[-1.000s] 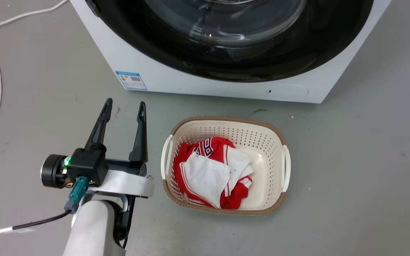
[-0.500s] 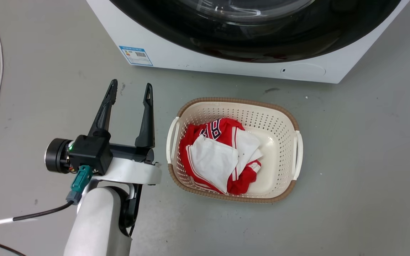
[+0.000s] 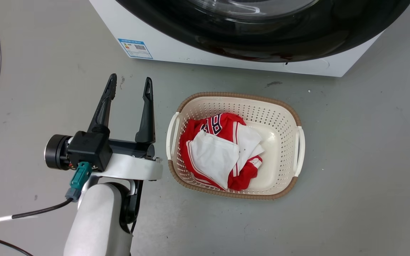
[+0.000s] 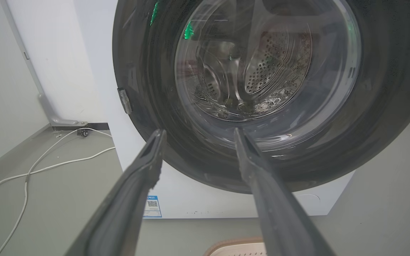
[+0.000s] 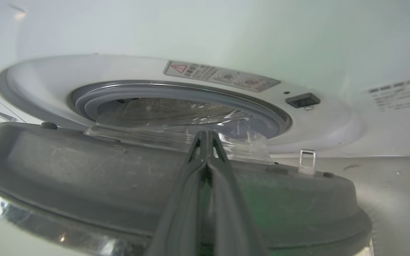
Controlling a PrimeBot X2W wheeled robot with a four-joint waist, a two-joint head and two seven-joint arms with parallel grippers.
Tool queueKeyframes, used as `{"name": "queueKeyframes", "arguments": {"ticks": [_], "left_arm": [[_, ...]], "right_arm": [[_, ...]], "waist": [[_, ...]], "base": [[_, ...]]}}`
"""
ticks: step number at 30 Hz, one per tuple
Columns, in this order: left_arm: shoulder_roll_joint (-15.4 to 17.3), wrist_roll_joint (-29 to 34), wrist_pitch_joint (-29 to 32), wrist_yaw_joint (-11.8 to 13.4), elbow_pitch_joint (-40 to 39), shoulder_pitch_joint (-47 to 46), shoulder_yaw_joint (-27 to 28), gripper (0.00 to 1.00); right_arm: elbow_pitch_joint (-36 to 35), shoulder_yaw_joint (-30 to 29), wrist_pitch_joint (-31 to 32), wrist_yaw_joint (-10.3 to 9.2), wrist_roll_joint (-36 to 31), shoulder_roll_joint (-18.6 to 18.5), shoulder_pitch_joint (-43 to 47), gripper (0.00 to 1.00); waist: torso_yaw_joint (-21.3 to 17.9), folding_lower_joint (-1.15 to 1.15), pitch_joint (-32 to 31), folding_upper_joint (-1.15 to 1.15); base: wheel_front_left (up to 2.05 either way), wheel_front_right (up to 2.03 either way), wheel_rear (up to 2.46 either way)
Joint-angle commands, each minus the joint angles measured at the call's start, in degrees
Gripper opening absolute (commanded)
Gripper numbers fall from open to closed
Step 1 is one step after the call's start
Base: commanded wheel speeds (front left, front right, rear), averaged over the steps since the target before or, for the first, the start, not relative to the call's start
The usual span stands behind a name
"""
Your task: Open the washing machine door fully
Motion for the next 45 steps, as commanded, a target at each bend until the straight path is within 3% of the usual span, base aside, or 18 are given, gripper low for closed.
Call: {"name": "queueKeyframes", "arguments": {"ticks": [1,14,45], "left_arm": [[0.0,0.1,-0.2,0.2,0.0,0.0,0.2,1.00],[-0.1,0.0,-0.2,-0.5,2.1,1.6,0.5,1.00],[-0.1,1.1,-0.1,-2.6,5.2,9.9,1.8,1.00]], "right_arm": [[-0.6,0.1,2.3,0.00,1.0,0.6,1.6,0.00],[-4.5,-0.4,16.4,0.00,5.5,2.6,8.4,0.00],[-22.6,3.9,29.1,0.00,13.7,14.4,36.4,0.00]], "waist": [[-0.2,0.00,-0.2,0.00],[-2.0,0.00,-4.8,0.00],[-3.7,0.00,-18.4,0.00]], "base": [[0.00,0.00,0.00],[0.00,0.00,0.00],[0.00,0.00,0.00]]}}
